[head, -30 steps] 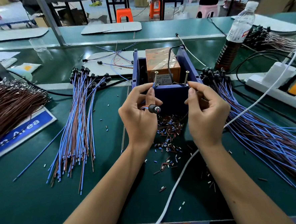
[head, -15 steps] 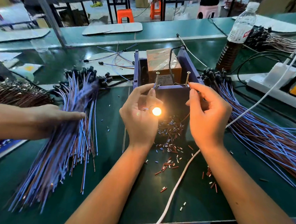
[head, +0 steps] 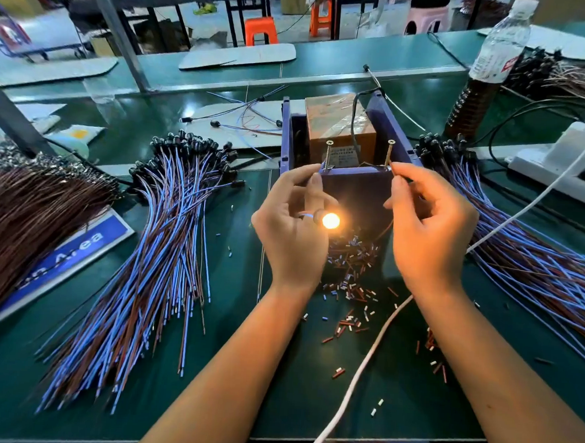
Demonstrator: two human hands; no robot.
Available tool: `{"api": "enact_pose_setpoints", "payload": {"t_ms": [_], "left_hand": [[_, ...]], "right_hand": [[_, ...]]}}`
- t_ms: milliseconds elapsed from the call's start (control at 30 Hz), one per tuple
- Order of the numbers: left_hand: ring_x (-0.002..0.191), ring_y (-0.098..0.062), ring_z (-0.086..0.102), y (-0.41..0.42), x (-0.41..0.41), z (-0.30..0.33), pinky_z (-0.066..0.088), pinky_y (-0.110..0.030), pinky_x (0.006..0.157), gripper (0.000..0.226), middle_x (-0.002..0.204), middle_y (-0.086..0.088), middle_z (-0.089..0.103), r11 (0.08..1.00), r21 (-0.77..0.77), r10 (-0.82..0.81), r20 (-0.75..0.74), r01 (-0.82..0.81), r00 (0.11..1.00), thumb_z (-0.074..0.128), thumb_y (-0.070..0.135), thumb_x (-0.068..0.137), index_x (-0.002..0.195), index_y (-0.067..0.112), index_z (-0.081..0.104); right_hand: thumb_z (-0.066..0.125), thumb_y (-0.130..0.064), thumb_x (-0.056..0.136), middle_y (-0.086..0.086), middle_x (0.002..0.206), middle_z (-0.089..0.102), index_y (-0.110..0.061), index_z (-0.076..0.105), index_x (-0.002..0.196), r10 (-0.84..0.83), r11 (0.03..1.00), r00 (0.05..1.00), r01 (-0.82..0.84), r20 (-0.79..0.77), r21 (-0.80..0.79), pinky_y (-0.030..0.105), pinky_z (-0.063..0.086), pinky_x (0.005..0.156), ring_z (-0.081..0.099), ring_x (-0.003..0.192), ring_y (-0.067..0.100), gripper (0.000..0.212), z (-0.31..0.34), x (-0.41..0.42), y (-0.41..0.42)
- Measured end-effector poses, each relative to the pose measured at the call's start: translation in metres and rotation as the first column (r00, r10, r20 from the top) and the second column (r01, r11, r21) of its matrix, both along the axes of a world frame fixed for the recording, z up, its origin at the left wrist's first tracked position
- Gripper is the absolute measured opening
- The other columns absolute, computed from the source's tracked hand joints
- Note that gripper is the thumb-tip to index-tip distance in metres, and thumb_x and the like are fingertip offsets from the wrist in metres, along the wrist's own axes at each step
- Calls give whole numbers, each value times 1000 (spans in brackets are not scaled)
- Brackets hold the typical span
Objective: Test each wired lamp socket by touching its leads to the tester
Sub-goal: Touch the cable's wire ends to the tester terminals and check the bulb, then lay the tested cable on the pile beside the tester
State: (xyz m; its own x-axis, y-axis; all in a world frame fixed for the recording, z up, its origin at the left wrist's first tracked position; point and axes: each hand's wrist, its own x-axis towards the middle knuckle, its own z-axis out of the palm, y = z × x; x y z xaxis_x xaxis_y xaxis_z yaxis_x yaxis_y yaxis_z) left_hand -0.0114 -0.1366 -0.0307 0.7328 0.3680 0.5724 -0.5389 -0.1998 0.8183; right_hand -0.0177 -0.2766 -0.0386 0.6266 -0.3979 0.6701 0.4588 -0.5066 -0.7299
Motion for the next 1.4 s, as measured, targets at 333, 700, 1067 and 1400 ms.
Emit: {"api": "enact_pose_setpoints", "payload": {"t_ms": [333, 700, 1067, 1400], "left_hand": [[60, -14, 68, -14, -14, 11, 47, -18, 58, 8, 68, 1, 73, 993, -74, -91, -9, 90, 996, 65, 9, 101, 94, 10, 70], [59, -19, 53, -131, -17, 98, 45, -23, 60, 15, 71, -11, 63, 607, -637, -788, -401, 475, 468, 63, 6, 98, 84, 9, 68], [35, -8, 32, -238, -25, 126, 25, -11, 29, 38, 70, -7, 44, 283, -721, -911, -408, 633, -57, 33, 24, 113, 132, 5, 60], [22, -5, 30, -288, -24, 89, 23, -12, 27, 48, 46, -3, 39, 215, -866, -875, -376, 452, -304, 23, 26, 115, 78, 4, 43]], "right_hand": [[61, -13, 101, 0, 88, 67, -12, 69, 110, -53, 998, 998, 52, 31, 38, 32, 54, 62, 64, 68, 17, 12, 2, -10, -6], [60, -11, 101, 23, 131, 55, 5, 63, 130, -207, 827, 912, 356, 354, -435, 52, 47, 100, 54, 123, 36, 34, 36, -62, -67], [48, -45, 108, 1, 106, 70, -12, 64, 121, -492, 806, 870, 446, -22, -390, 32, 33, 87, 45, 95, 20, 39, 53, -100, -163], [61, -36, 103, -4, 72, 76, -40, 52, 124, -214, 963, 874, 264, -437, 56, 33, 57, 58, 71, 53, 19, 24, 50, -126, -185]]}}
